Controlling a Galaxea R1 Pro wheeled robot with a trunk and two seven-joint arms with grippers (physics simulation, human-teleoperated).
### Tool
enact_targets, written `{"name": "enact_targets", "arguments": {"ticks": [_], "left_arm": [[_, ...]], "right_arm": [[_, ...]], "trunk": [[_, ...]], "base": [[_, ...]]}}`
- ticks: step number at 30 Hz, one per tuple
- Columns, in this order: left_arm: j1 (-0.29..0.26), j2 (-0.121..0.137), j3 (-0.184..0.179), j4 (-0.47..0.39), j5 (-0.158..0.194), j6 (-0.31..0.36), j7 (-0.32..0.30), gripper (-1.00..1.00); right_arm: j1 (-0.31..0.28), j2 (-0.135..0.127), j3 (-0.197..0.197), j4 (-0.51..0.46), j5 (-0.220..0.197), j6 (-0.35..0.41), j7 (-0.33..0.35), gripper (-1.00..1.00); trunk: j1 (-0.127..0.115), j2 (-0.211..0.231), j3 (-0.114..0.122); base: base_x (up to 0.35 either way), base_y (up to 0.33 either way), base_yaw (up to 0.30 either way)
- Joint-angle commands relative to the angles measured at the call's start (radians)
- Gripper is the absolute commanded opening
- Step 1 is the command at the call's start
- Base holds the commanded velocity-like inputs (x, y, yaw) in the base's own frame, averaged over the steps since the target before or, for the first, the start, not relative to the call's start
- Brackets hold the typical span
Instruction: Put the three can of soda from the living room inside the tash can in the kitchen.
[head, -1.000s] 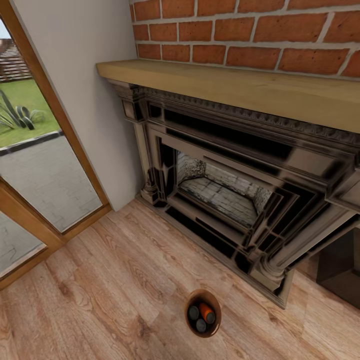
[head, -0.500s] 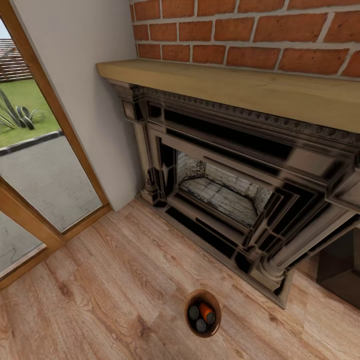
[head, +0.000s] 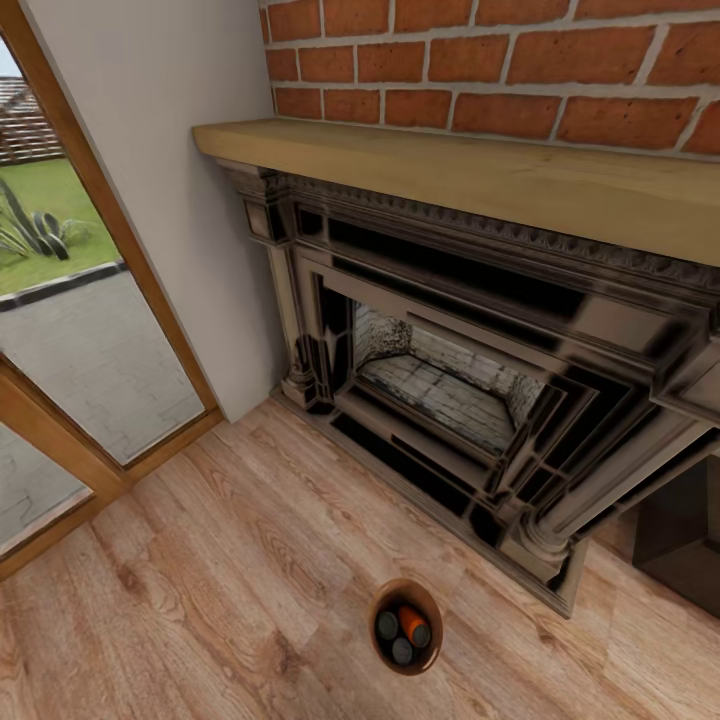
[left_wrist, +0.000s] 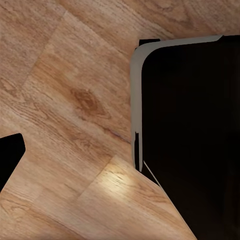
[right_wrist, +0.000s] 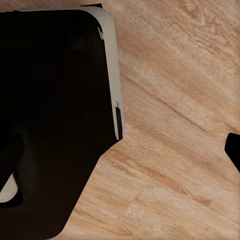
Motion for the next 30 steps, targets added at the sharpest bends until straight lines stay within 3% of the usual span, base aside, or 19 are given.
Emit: {"name": "enact_targets", "arguments": {"ticks": [1, 30], "left_arm": [[0.000, 0.000, 0.000, 0.000, 0.000, 0.000, 0.000, 1.00], [0.000, 0.000, 0.000, 0.000, 0.000, 0.000, 0.000, 1.00]], "right_arm": [[0.000, 0.000, 0.000, 0.000, 0.000, 0.000, 0.000, 1.00], [0.000, 0.000, 0.000, 0.000, 0.000, 0.000, 0.000, 1.00]], "trunk": [[0.000, 0.000, 0.000], [0.000, 0.000, 0.000]], "base": [[0.000, 0.000, 0.000], [0.000, 0.000, 0.000]]}}
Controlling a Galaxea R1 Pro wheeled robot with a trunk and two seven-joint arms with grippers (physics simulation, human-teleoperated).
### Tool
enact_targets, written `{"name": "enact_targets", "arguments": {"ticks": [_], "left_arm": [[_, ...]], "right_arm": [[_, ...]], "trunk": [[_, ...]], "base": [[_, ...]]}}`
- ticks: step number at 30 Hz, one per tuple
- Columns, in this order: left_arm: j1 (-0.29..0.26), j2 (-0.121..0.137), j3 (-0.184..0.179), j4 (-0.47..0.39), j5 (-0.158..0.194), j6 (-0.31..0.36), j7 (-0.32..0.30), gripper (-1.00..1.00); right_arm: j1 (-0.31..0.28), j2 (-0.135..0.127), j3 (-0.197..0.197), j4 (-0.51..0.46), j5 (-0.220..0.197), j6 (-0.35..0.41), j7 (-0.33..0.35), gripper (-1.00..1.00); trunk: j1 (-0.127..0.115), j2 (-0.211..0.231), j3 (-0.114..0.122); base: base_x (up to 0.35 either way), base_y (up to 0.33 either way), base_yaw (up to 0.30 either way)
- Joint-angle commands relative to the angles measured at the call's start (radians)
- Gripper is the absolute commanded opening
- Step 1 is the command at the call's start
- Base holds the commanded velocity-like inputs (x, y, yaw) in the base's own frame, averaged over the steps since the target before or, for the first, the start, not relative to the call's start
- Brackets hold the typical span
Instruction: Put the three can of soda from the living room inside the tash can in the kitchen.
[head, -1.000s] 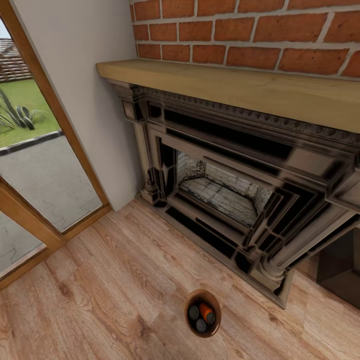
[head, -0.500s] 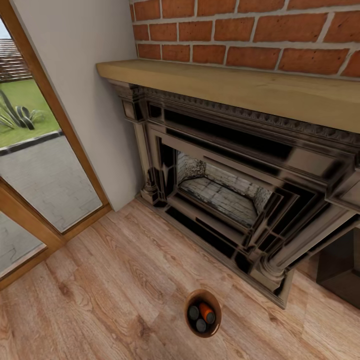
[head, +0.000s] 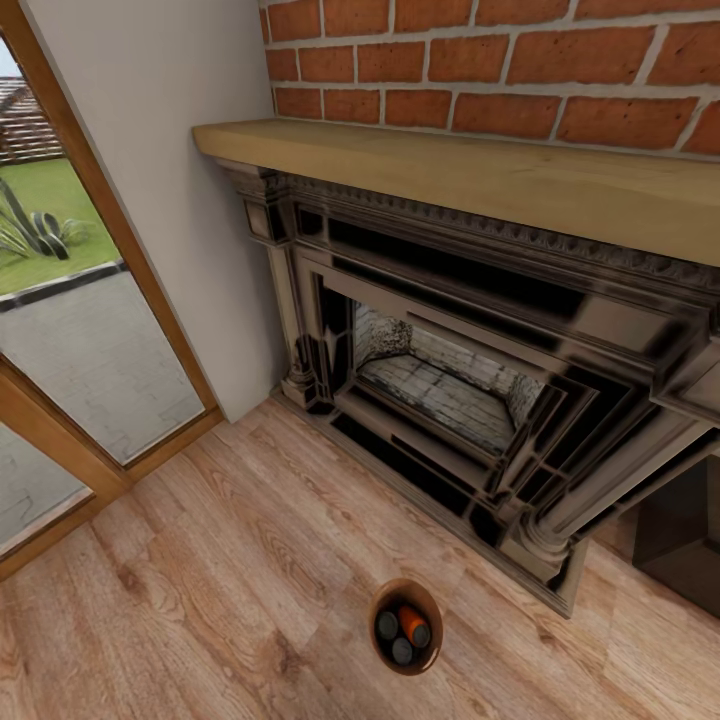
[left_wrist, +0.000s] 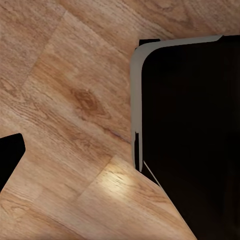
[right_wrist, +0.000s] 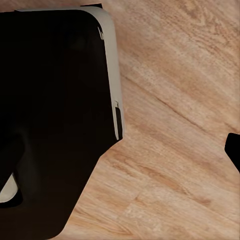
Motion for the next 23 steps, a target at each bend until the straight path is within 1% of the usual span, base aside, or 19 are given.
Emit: {"name": "enact_targets", "arguments": {"ticks": [1, 23], "left_arm": [[0.000, 0.000, 0.000, 0.000, 0.000, 0.000, 0.000, 1.00], [0.000, 0.000, 0.000, 0.000, 0.000, 0.000, 0.000, 1.00]], "right_arm": [[0.000, 0.000, 0.000, 0.000, 0.000, 0.000, 0.000, 1.00], [0.000, 0.000, 0.000, 0.000, 0.000, 0.001, 0.000, 1.00]], "trunk": [[0.000, 0.000, 0.000], [0.000, 0.000, 0.000]], "base": [[0.000, 0.000, 0.000], [0.000, 0.000, 0.000]]}}
